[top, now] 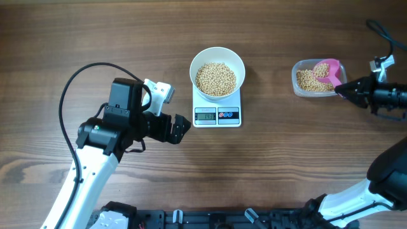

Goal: Scoop item into bowl and weigh 150g on scale
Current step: 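Drag the pink scoop through the soybeans and lift it filled, then carry the filled pink scoop left over the white bowl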

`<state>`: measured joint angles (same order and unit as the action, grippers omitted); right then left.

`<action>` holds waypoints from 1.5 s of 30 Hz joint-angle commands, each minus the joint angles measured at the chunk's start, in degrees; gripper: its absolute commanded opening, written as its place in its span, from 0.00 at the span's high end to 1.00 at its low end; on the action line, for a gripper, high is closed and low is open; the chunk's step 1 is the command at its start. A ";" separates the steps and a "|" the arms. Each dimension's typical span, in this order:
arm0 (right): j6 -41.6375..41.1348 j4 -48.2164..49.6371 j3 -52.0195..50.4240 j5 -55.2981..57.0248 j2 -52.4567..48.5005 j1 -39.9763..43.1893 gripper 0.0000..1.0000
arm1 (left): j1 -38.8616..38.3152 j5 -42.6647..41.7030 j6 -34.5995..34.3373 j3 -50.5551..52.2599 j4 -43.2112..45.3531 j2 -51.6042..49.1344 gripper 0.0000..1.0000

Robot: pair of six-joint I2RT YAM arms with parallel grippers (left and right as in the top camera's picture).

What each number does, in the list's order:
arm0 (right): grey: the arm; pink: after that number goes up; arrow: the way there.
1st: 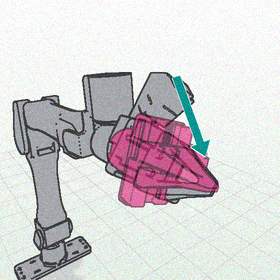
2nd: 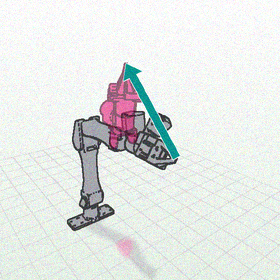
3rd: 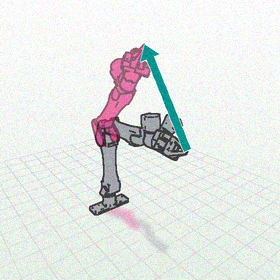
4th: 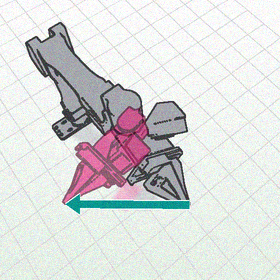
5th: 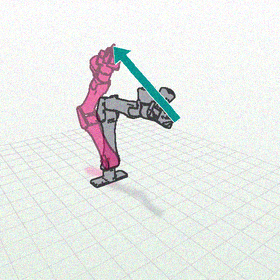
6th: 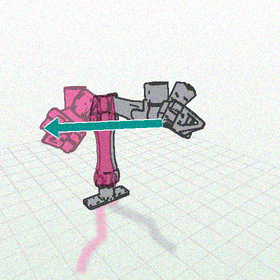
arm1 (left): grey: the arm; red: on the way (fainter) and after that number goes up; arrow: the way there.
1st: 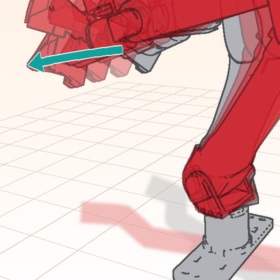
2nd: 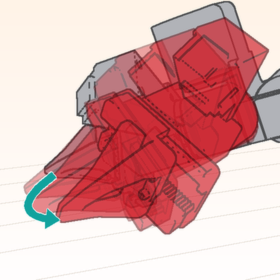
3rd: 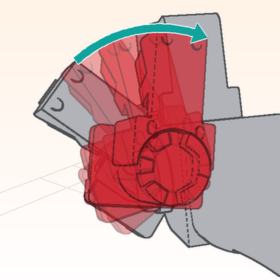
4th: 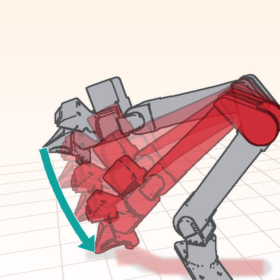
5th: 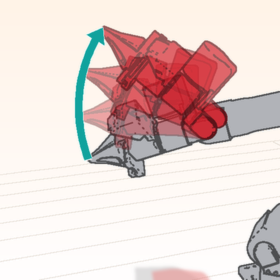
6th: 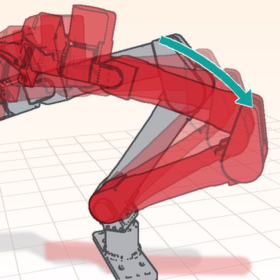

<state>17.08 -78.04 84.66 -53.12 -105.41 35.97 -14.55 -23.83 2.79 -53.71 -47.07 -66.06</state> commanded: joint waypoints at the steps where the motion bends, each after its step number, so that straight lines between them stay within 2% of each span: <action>1: 6.34 -1.29 -0.15 -10.14 2.03 0.13 0.96 | 0.31 0.13 1.31 0.02 0.11 -0.28 0.00; 11: 13.09 -5.66 -0.15 -23.50 2.03 -2.27 0.96 | 0.31 0.13 1.29 0.02 0.11 -0.28 0.00; 18: 13.18 -5.97 -0.15 -23.47 2.14 -12.96 0.96 | 0.31 0.13 1.31 0.02 0.11 -0.28 0.00; 22: 16.61 -5.64 -0.15 -23.30 3.19 -18.58 0.96 | 0.31 0.13 1.31 0.02 0.11 -0.28 0.00; 26: 16.22 -2.05 -0.13 -22.75 5.49 -24.04 0.96 | 0.31 0.13 1.31 0.02 0.11 -0.28 0.00; 31: 7.23 4.70 -0.13 -11.45 7.61 -30.18 0.96 | 0.31 0.13 1.31 0.02 0.11 -0.28 0.00; 37: 2.01 6.95 -0.13 3.52 7.72 -38.77 0.96 | 0.31 0.13 1.31 0.02 0.11 -0.28 0.00; 45: -6.03 19.15 -0.13 14.43 7.72 -47.98 0.96 | 0.31 0.13 1.29 0.02 0.11 -0.28 0.00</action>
<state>14.55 -60.55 84.64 -44.23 -99.09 -10.13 -14.57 -23.83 2.79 -53.71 -47.07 -66.06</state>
